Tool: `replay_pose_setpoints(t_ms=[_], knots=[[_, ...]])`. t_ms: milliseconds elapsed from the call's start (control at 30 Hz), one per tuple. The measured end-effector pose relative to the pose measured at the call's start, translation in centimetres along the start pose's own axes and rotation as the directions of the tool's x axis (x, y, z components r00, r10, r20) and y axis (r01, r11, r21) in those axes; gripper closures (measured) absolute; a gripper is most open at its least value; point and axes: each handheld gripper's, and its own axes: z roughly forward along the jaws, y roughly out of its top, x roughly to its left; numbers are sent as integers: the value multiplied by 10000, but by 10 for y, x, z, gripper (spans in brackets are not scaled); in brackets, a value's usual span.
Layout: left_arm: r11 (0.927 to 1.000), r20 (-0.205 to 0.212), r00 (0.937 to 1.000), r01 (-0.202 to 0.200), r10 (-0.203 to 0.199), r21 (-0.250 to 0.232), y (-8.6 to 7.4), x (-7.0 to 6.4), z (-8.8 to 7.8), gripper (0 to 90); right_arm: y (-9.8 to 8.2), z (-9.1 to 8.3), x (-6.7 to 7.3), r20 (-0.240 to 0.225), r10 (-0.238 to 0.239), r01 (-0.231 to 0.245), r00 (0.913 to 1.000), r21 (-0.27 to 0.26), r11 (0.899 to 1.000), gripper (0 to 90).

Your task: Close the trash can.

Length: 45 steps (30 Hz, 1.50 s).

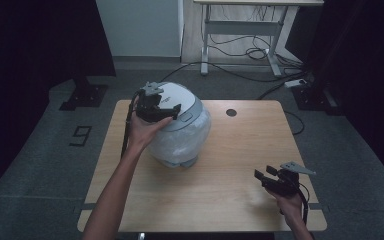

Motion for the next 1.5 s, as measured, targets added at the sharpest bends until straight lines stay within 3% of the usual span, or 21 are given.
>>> replay_pose_setpoints(t_ms=[267,367,600,700,867,1000,1233,1500], knots=[[10000,-169,9999,-4,6,83,1,-4,-1,157,0,0,-1,47,4,-4,10000,34,10000,382],[9993,-313,9990,-308,315,206,0,-8,2,173,0,-1,-2,46,37,-37,10000,28,10000,381],[9983,-88,9990,-440,444,385,2,-11,1,172,1,-3,-4,79,94,-94,9999,-27,10000,381],[9997,-113,9998,-185,187,189,1,-9,-2,183,1,-3,-5,85,96,-96,9999,-35,9999,380],[9976,362,9992,165,-141,-675,-3,-6,-18,188,2,-4,-5,110,120,-119,9999,-39,9999,380],[9957,709,9973,274,-211,-888,-7,-6,-33,176,2,-4,-5,123,81,-80,9999,-53,10000,379],[9917,1090,9938,353,-218,-1237,-26,-11,-55,171,2,-5,-6,146,80,-79,9999,-93,9999,378],[9871,1388,9903,294,-74,-1575,-66,-18,-80,161,2,-7,-7,175,94,-92,9998,-134,9999,378]])
